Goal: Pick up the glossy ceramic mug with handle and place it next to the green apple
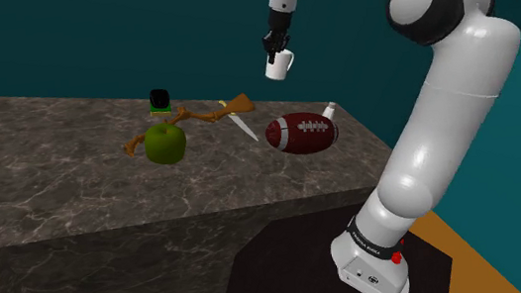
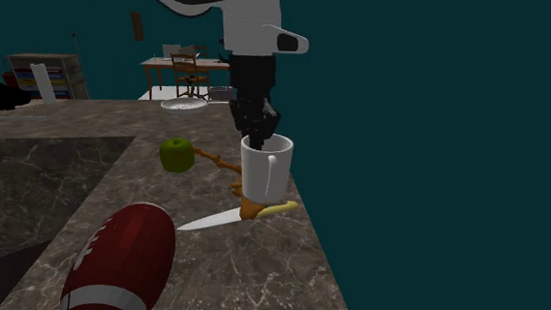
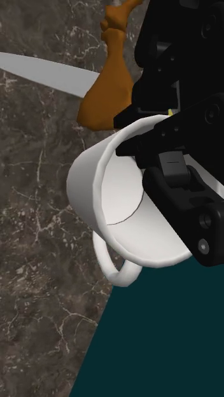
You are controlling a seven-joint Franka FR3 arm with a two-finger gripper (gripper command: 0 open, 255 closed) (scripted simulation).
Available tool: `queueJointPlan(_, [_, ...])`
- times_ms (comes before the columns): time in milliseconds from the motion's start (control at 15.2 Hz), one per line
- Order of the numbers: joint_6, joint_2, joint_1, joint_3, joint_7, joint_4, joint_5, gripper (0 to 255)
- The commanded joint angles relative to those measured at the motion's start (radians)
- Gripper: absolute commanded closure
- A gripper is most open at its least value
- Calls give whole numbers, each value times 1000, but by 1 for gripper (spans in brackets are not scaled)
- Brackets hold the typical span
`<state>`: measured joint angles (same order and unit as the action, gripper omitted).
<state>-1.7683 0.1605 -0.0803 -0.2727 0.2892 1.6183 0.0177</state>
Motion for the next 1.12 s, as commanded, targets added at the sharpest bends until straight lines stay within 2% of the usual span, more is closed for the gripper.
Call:
queueJointPlan(0, [-13,-53,27,15,-44,65,16,255])
queueJointPlan(528, [-37,-223,122,100,-234,266,54,255])
queueJointPlan(1056, [-36,-333,205,206,-423,386,50,255])
